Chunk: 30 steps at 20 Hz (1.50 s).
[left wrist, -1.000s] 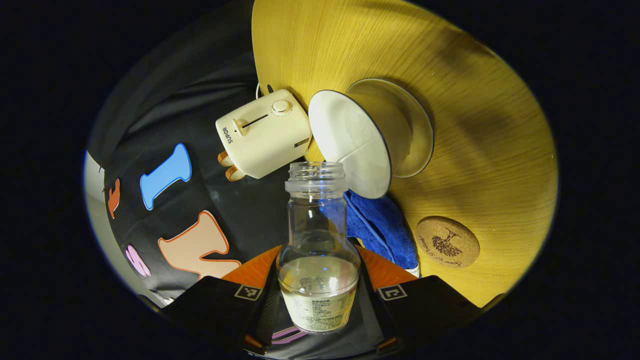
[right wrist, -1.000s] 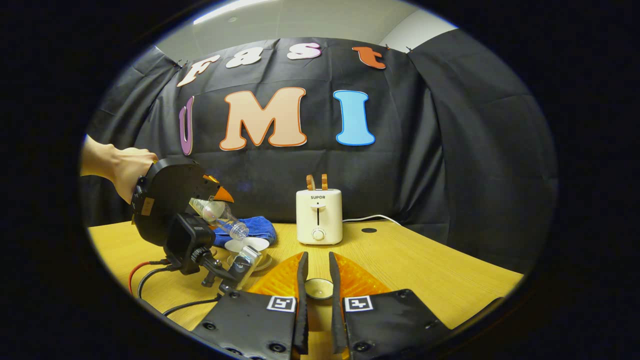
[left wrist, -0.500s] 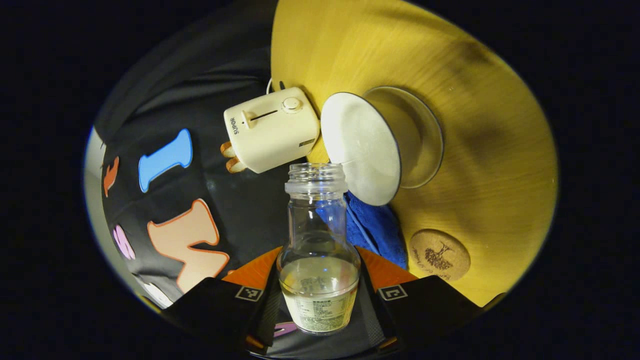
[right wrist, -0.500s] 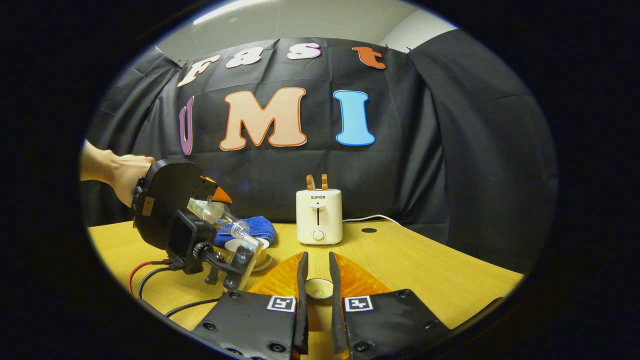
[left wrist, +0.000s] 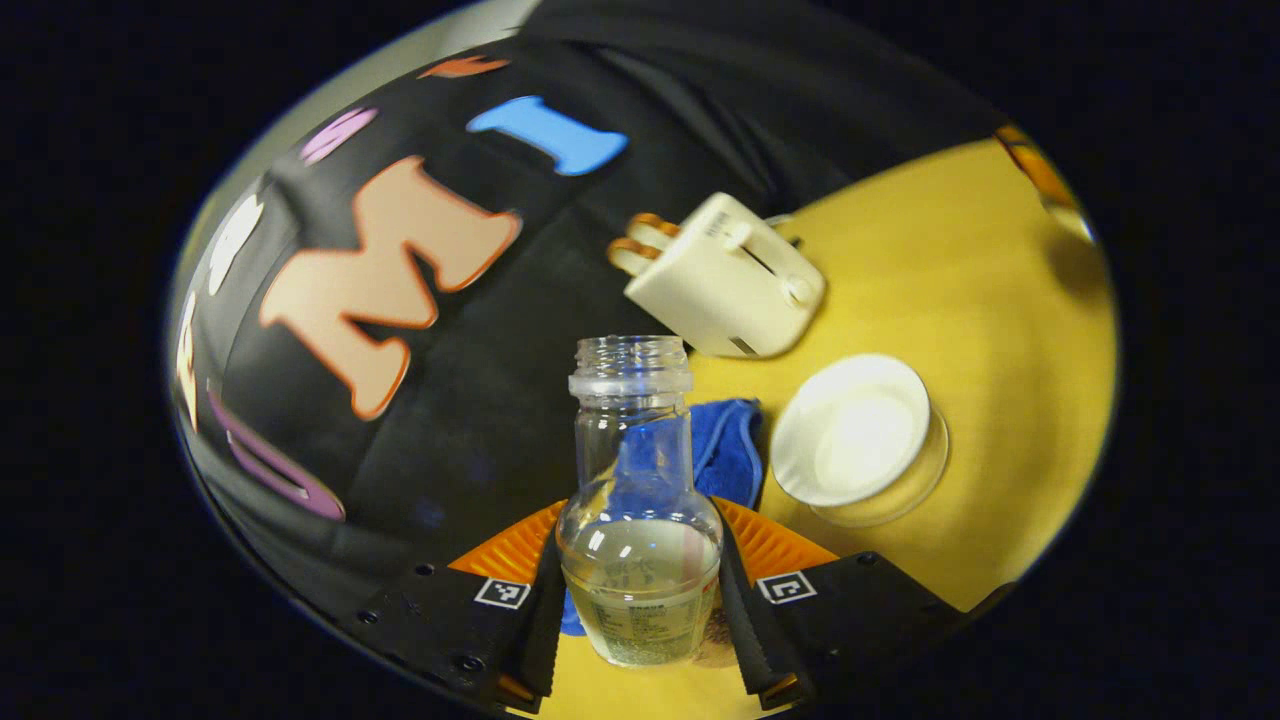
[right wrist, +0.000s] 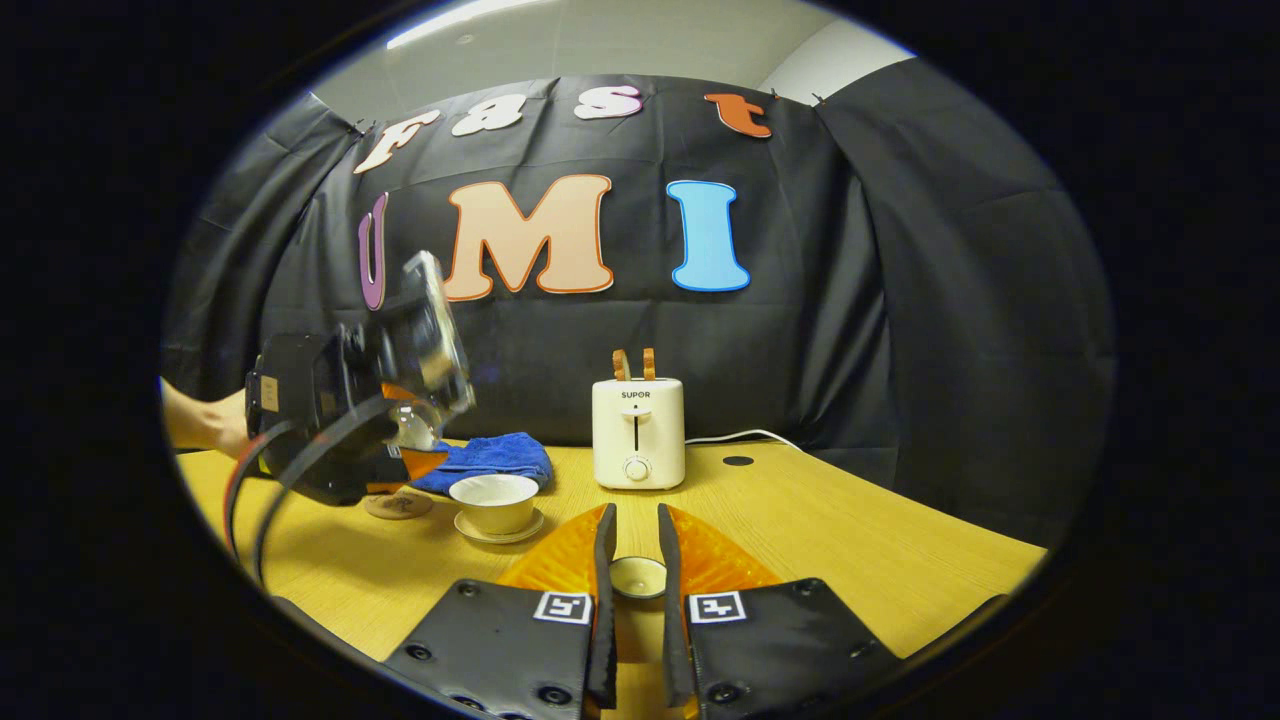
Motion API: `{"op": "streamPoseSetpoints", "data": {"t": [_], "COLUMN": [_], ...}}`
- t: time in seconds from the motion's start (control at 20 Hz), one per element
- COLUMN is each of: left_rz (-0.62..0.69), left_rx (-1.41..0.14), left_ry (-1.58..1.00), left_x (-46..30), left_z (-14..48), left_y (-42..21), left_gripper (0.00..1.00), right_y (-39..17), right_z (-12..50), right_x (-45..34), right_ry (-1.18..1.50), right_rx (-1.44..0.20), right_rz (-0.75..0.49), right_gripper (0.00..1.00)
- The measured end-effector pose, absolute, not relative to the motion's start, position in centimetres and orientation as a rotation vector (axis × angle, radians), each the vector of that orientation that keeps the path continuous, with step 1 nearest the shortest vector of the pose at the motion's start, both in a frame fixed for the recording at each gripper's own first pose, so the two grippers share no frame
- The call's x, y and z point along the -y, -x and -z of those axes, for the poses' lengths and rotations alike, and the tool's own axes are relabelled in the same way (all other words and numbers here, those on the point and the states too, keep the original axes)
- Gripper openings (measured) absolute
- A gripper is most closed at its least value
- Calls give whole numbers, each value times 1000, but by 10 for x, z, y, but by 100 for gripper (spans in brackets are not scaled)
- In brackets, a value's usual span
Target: Open the teacup lid with one hand, grasp the water bottle and pour water into the teacup with the other hand; after pouring, place the water bottle on the coaster and then close the teacup lid.
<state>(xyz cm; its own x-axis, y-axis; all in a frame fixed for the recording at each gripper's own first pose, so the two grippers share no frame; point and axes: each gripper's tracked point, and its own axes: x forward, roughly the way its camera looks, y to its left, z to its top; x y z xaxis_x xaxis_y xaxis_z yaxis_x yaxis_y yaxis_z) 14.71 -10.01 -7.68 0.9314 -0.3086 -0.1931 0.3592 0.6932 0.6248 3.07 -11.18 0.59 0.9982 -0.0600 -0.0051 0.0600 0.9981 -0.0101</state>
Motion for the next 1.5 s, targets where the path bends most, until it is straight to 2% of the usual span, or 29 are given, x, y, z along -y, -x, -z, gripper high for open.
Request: {"op": "streamPoseSetpoints", "data": {"t": [0.05,0.1,0.2,0.35,0.7,0.85,1.1,1.45,1.5], "left_rz": [349,331,286,250,166,166,161,157,167], "left_rx": [-58,-39,-4,-4,-14,-35,59,49,4], "left_ry": [-561,-412,-190,-82,25,30,-11,-13,-19], "left_x": [105,111,118,123,118,119,116,118,118], "left_z": [75,76,77,87,89,96,89,94,103], "left_y": [-147,-146,-149,-152,-154,-150,-145,-148,-147], "left_gripper": [63,67,66,66,67,67,68,68,69], "right_y": [-30,-30,-30,-31,-31,-31,-29,-30,-30], "right_z": [-6,-6,-6,-5,-6,-6,-6,-5,-6], "right_x": [112,112,112,112,112,112,112,112,112], "right_ry": [10,10,10,10,10,10,10,10,11], "right_rx": [-5,-5,-5,-5,-5,-5,-4,-5,-5], "right_rz": [60,60,60,60,60,60,59,59,59], "right_gripper": [21,21,22,21,21,22,21,21,21]}}
